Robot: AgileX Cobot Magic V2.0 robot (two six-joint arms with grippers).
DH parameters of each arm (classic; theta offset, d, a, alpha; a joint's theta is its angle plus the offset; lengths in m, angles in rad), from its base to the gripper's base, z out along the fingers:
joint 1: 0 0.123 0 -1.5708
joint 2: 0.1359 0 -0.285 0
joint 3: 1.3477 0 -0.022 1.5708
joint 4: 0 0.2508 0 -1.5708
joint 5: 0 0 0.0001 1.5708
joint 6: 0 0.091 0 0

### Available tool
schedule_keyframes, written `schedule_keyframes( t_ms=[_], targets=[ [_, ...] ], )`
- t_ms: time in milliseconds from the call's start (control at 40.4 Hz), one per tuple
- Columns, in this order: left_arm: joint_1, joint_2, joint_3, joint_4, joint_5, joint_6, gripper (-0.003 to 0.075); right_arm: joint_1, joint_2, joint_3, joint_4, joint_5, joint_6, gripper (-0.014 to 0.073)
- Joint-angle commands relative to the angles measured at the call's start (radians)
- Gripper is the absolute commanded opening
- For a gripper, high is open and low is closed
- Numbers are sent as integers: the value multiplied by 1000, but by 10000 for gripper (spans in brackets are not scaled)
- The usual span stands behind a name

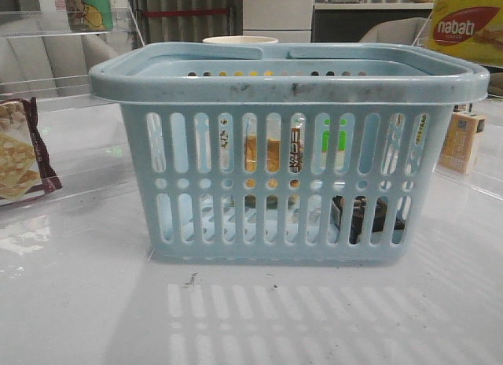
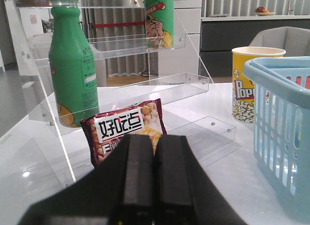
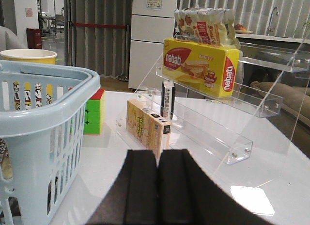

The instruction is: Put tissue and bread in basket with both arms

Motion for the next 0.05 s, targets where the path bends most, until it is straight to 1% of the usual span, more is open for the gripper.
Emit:
schedule_keyframes(
  t_ms=[0,25],
  targets=[
    [-7,-17,0,-1,-87,-8,91,-5,-16,1,-12,-90,0,57],
    [-7,-17,0,-1,-87,-8,91,-5,-16,1,-12,-90,0,57]
  ],
)
